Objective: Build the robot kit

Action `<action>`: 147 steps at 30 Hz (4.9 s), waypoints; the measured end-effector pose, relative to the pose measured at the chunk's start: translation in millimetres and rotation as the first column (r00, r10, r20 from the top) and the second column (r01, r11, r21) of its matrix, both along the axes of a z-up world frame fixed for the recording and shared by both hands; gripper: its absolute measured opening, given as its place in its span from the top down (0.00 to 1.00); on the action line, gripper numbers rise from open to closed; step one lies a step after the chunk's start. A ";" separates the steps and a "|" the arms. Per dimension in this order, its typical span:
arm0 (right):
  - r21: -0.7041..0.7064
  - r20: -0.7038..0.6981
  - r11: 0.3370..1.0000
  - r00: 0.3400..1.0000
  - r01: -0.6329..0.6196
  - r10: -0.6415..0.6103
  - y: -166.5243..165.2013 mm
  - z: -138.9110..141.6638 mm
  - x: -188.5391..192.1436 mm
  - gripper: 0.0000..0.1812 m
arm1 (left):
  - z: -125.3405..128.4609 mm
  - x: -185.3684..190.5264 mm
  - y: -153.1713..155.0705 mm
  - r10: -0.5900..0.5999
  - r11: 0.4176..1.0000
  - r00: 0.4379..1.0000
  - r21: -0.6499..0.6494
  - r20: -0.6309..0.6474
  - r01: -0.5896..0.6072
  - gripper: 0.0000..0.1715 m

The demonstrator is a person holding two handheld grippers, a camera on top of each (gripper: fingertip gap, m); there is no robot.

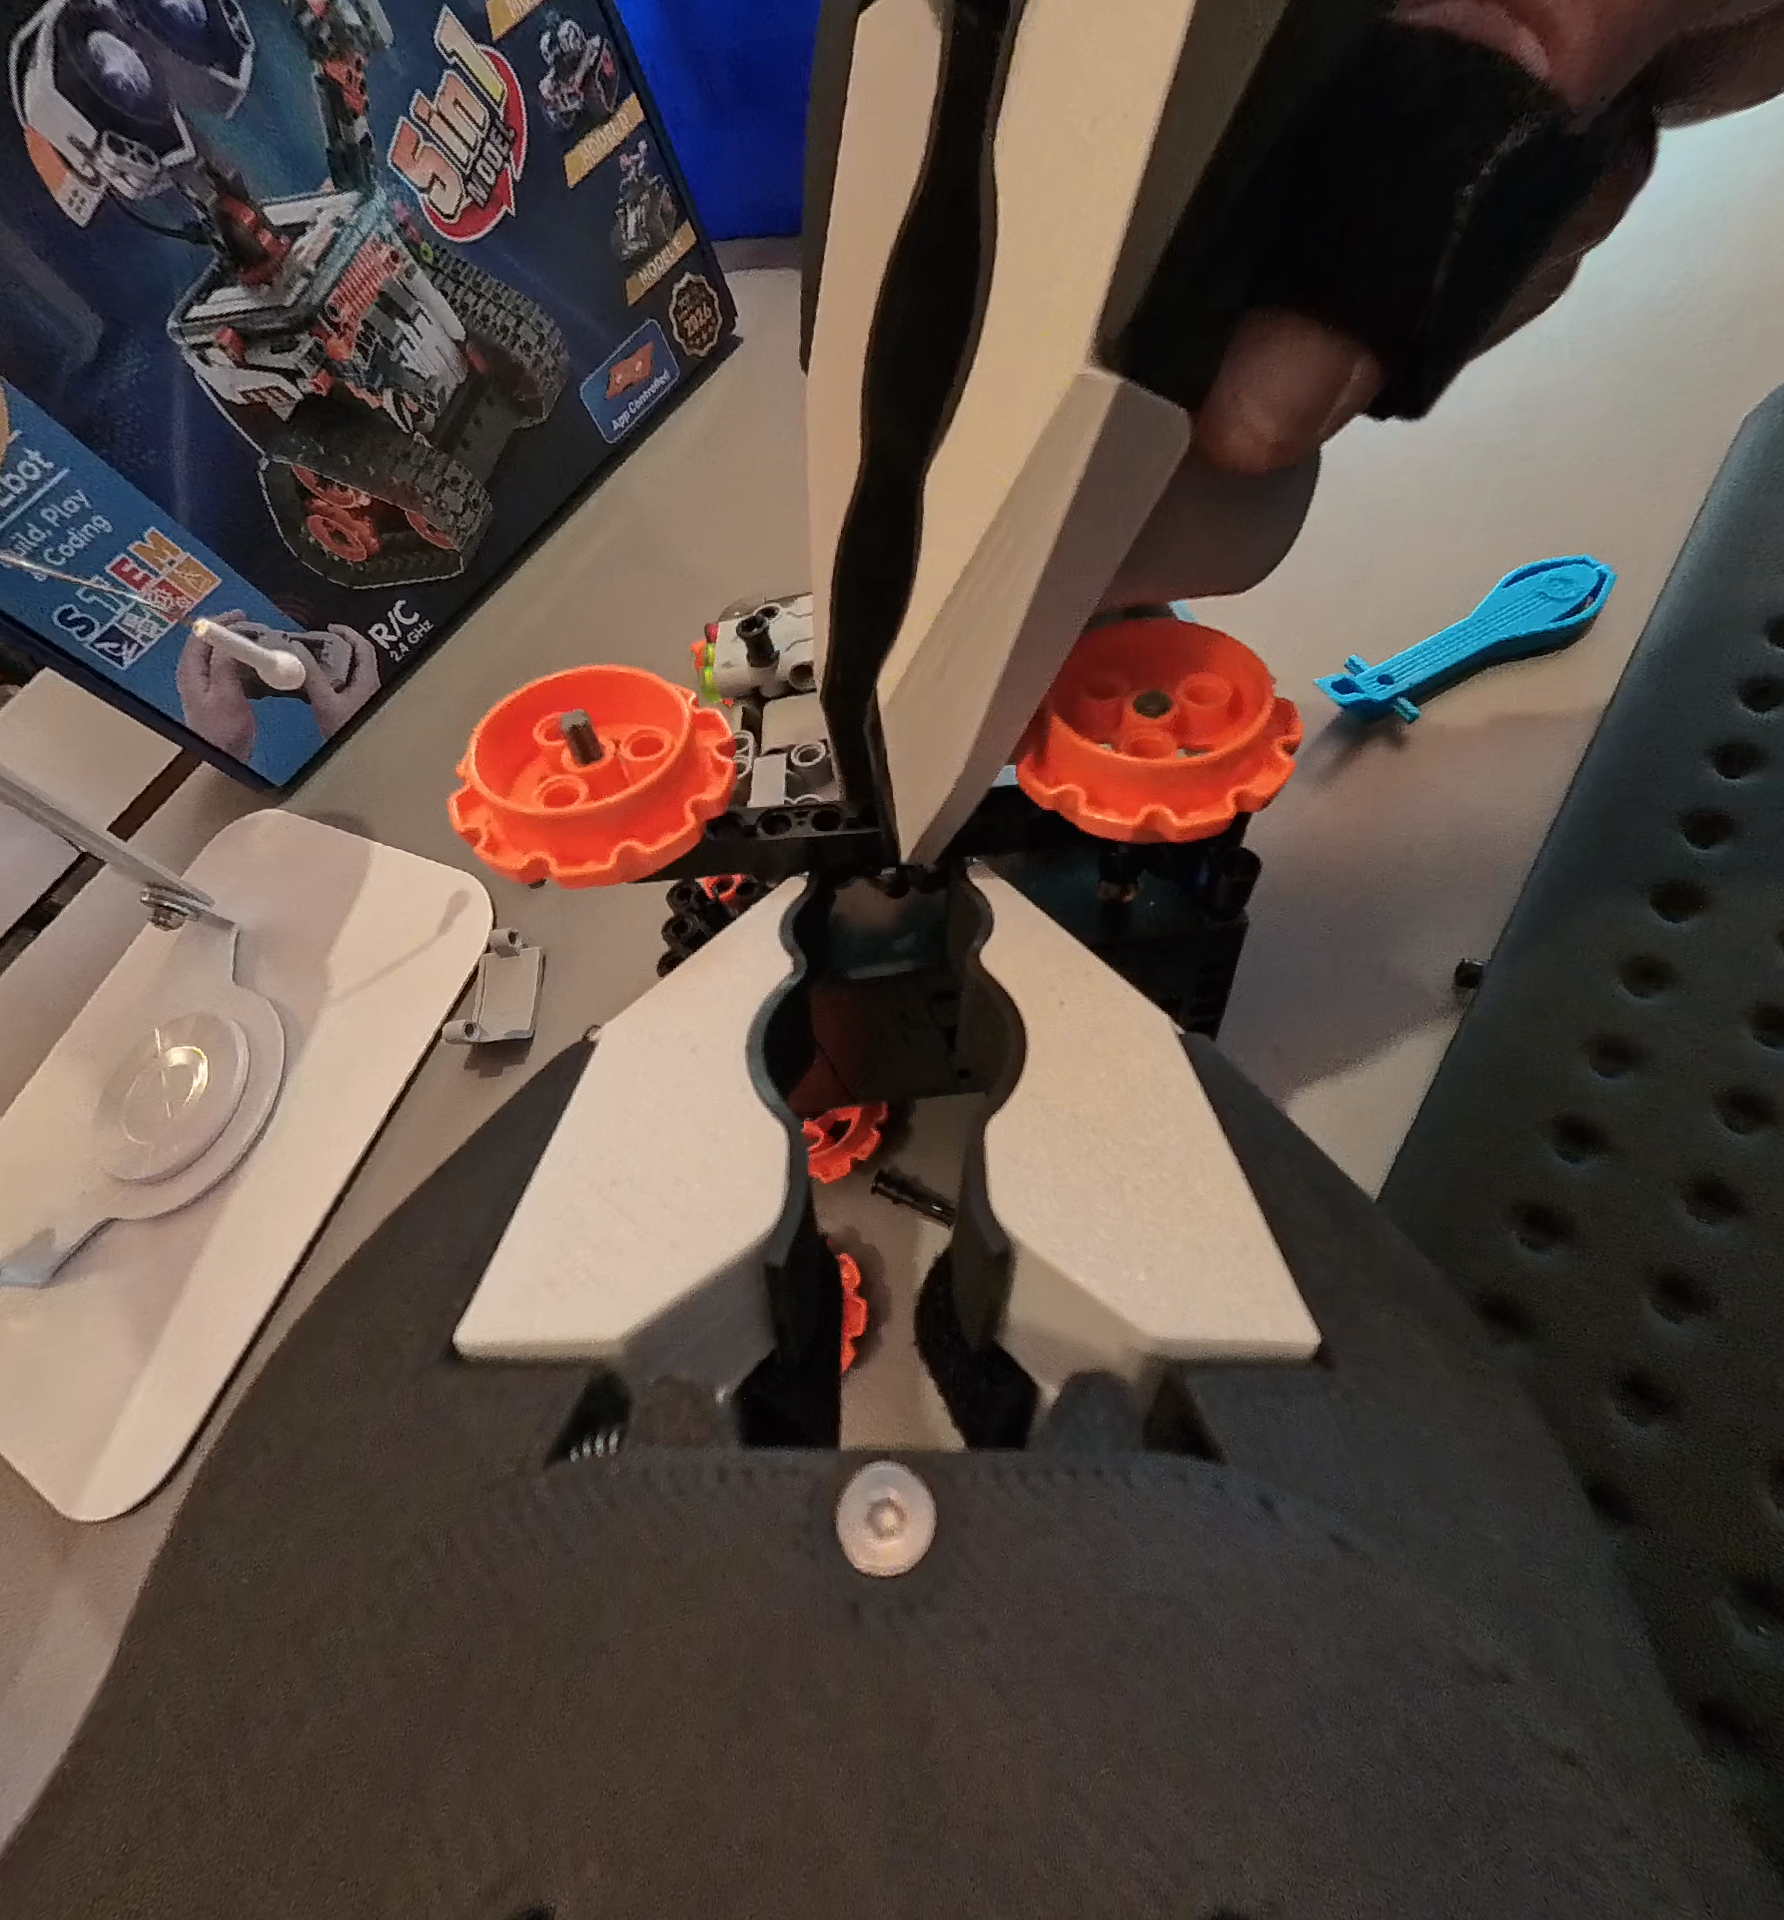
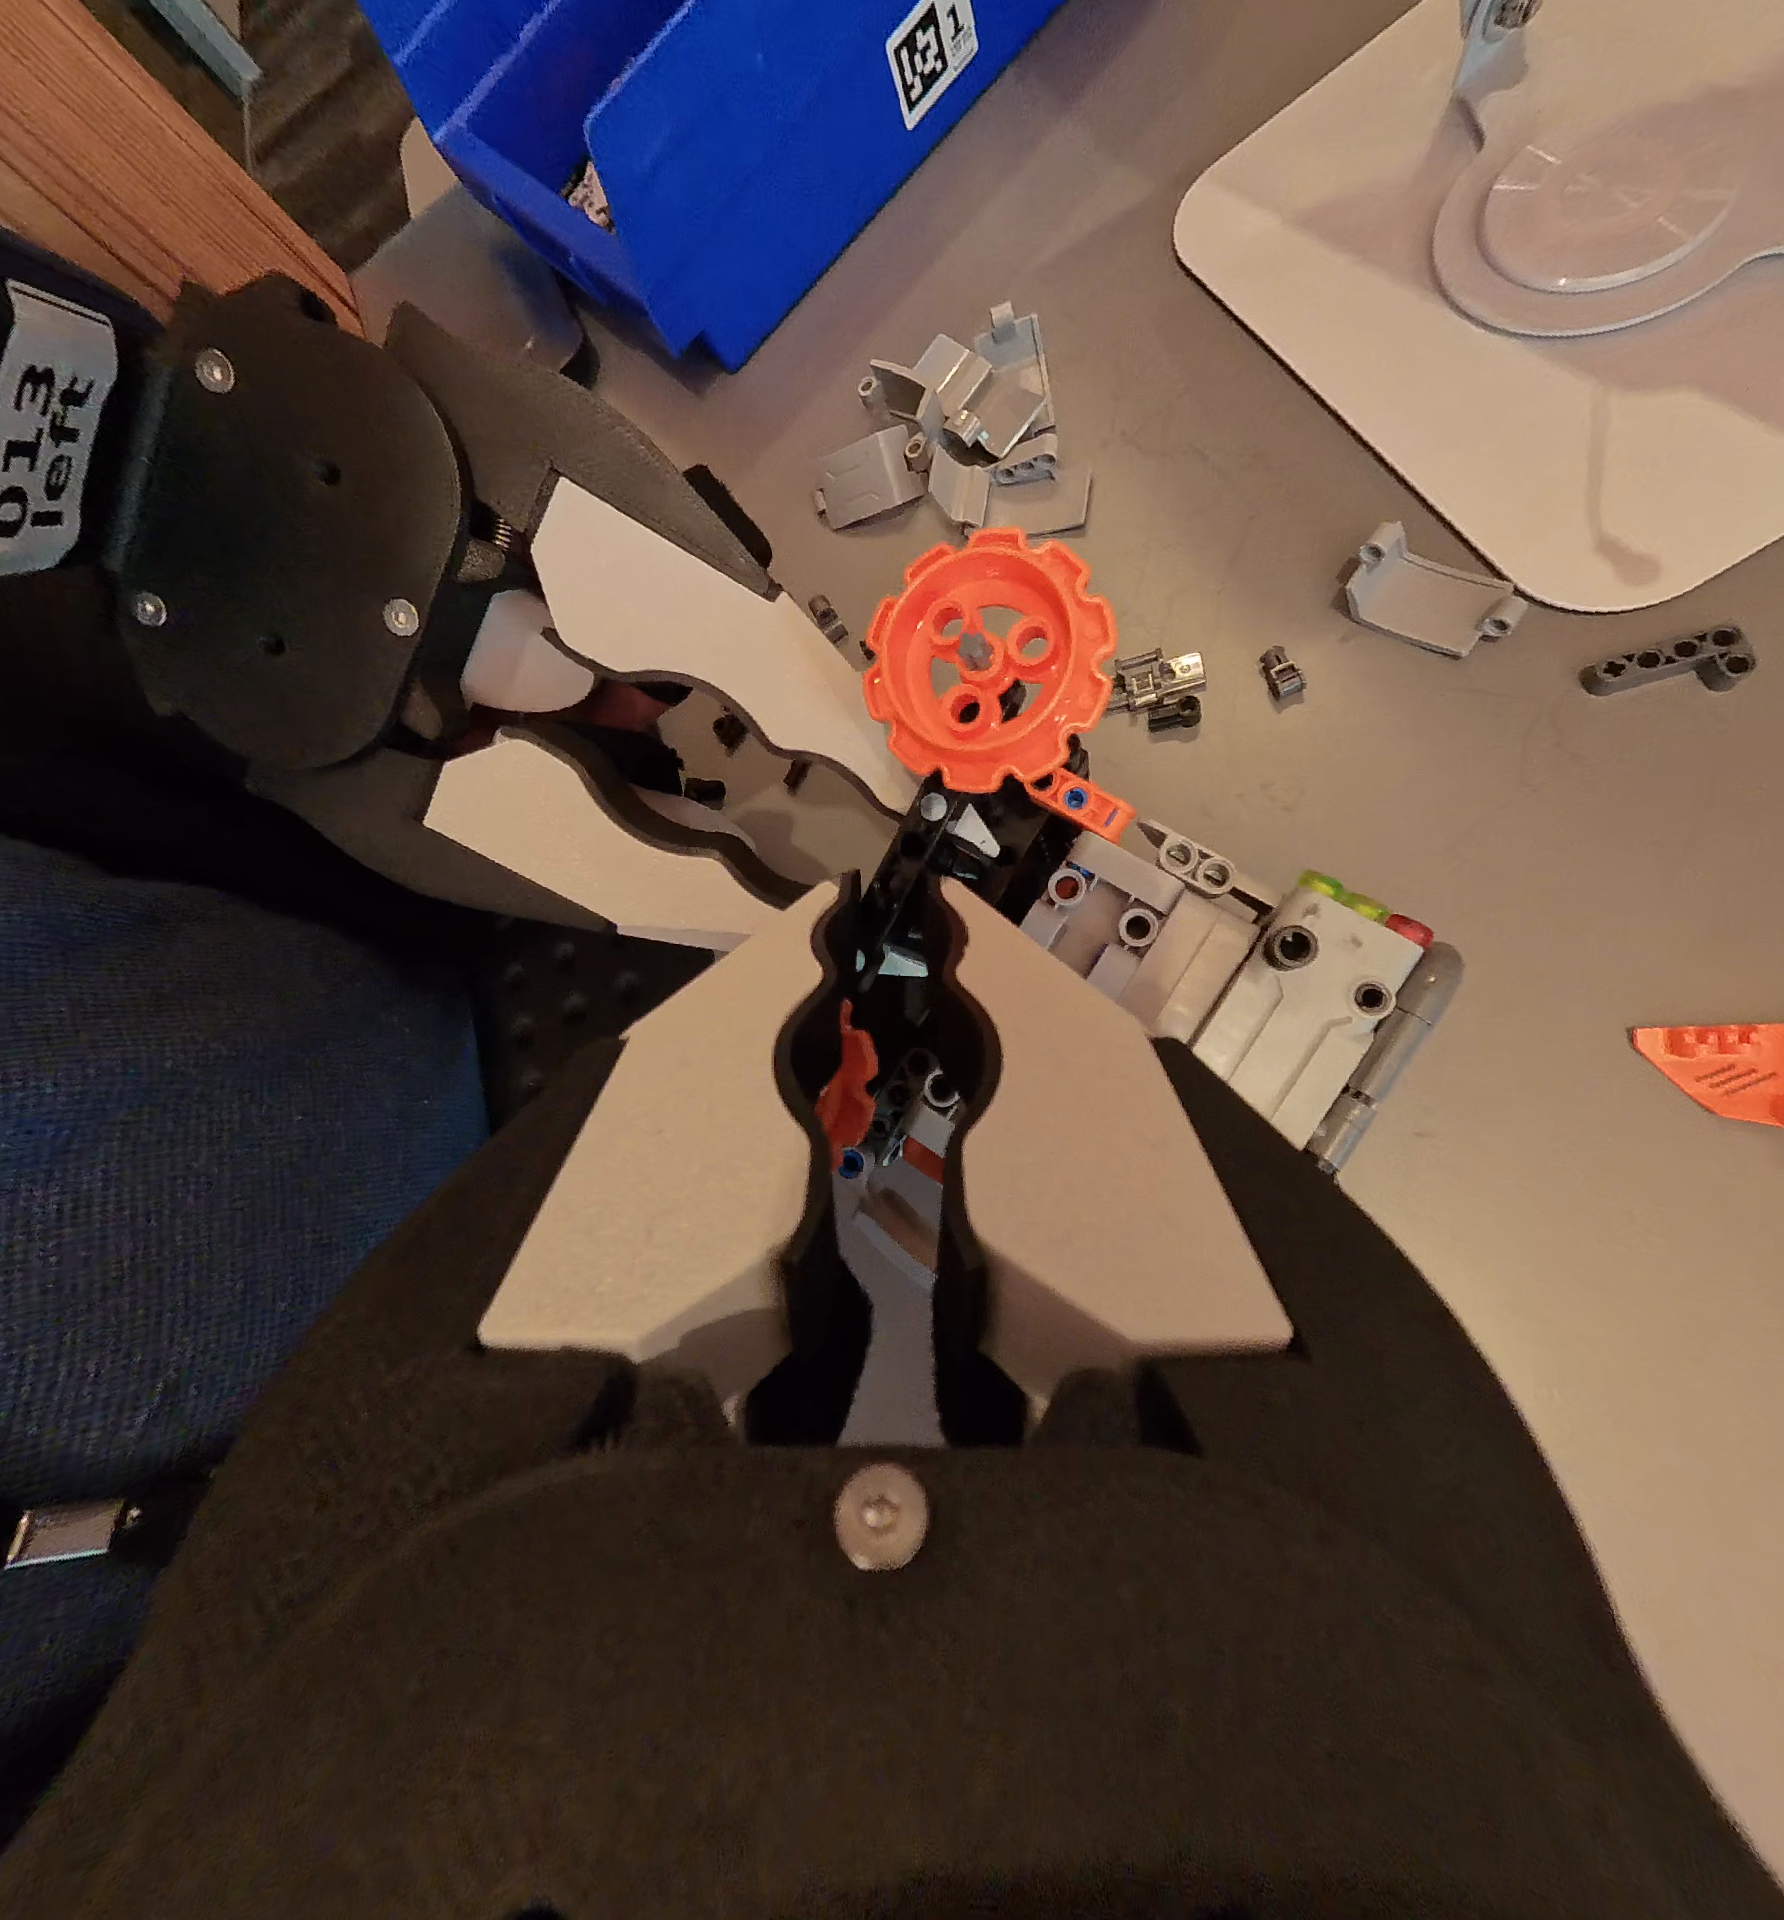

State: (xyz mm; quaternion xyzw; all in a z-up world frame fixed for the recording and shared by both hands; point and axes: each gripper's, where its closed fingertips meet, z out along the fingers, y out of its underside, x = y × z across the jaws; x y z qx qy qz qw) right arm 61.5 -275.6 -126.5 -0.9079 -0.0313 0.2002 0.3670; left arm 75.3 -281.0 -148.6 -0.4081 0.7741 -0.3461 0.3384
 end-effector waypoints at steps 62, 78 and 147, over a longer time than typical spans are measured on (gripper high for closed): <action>0.027 -0.029 0.997 0.997 0.066 -0.065 -0.1 3.7 11.2 0.99 | 1.4 4.7 3.2 0.105 0.976 0.985 -0.203 0.137 -0.076 0.88; 0.045 -0.040 0.991 0.991 0.129 -0.127 2.7 2.3 32.0 1.00 | 3.5 0.8 6.9 0.074 0.967 0.982 -0.254 0.173 -0.028 0.96; -0.022 -0.031 0.999 0.999 -0.040 0.039 -4.3 -21.0 11.3 1.00 | 2.5 -11.3 -10.6 -0.104 0.944 0.984 -0.297 0.146 0.144 0.85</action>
